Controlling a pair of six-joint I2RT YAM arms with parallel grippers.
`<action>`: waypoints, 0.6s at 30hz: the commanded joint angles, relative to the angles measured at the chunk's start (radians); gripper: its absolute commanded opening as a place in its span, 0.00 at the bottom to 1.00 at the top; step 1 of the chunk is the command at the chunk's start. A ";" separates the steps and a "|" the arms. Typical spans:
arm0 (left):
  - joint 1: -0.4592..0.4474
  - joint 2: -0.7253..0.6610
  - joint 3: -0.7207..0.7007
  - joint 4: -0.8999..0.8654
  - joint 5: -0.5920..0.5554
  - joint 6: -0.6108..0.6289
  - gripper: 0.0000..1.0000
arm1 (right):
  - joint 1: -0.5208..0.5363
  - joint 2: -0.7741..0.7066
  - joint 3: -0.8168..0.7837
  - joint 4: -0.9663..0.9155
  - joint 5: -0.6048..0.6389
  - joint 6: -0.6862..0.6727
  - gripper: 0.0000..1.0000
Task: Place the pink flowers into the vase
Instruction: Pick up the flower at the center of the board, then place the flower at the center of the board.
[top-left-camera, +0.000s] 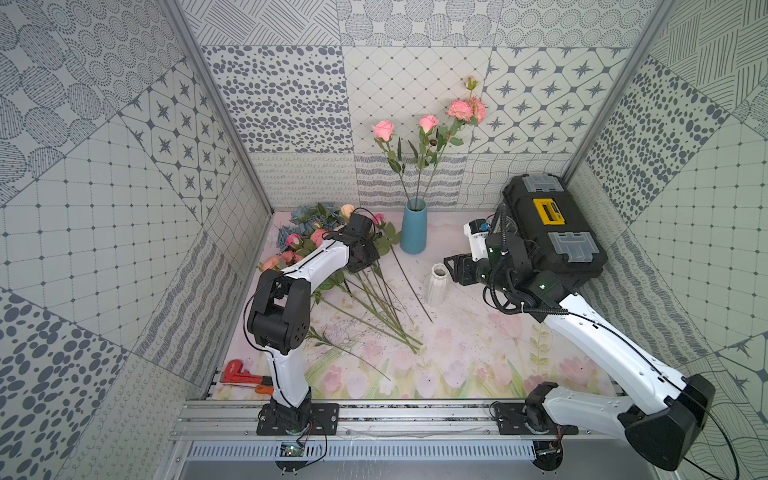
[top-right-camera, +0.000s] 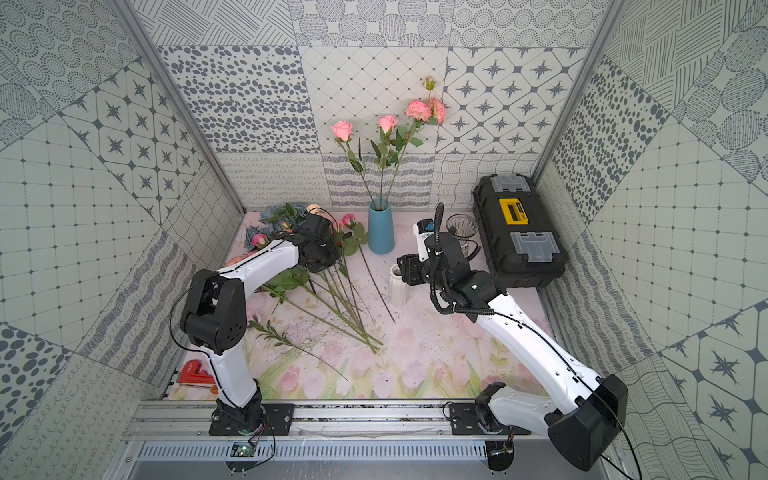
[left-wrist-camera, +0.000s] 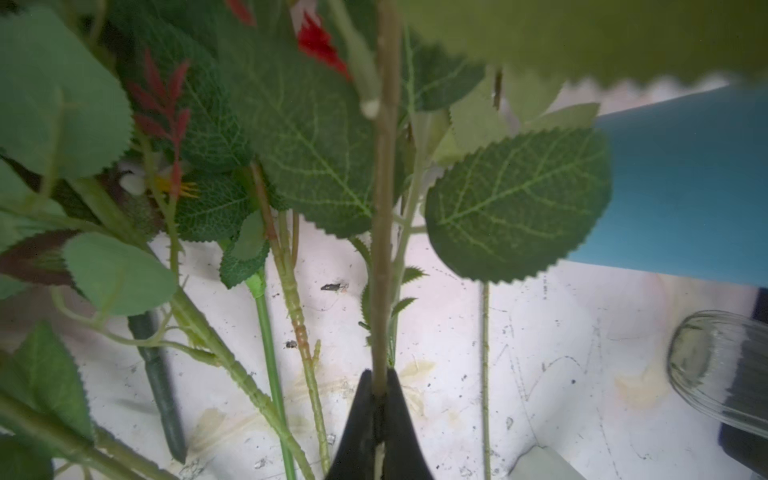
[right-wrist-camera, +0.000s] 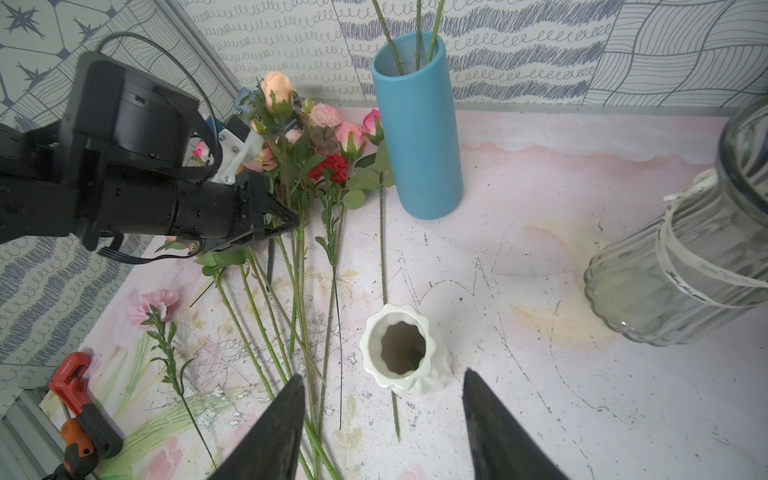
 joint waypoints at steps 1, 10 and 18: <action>-0.024 -0.053 0.034 0.003 -0.046 0.016 0.00 | -0.002 0.003 -0.005 0.036 -0.009 0.016 0.61; -0.049 0.164 0.224 0.098 0.129 -0.028 0.00 | -0.003 -0.019 -0.008 0.022 0.011 0.009 0.61; -0.071 0.378 0.397 0.088 0.211 -0.060 0.00 | -0.003 -0.058 -0.016 -0.005 0.036 0.001 0.61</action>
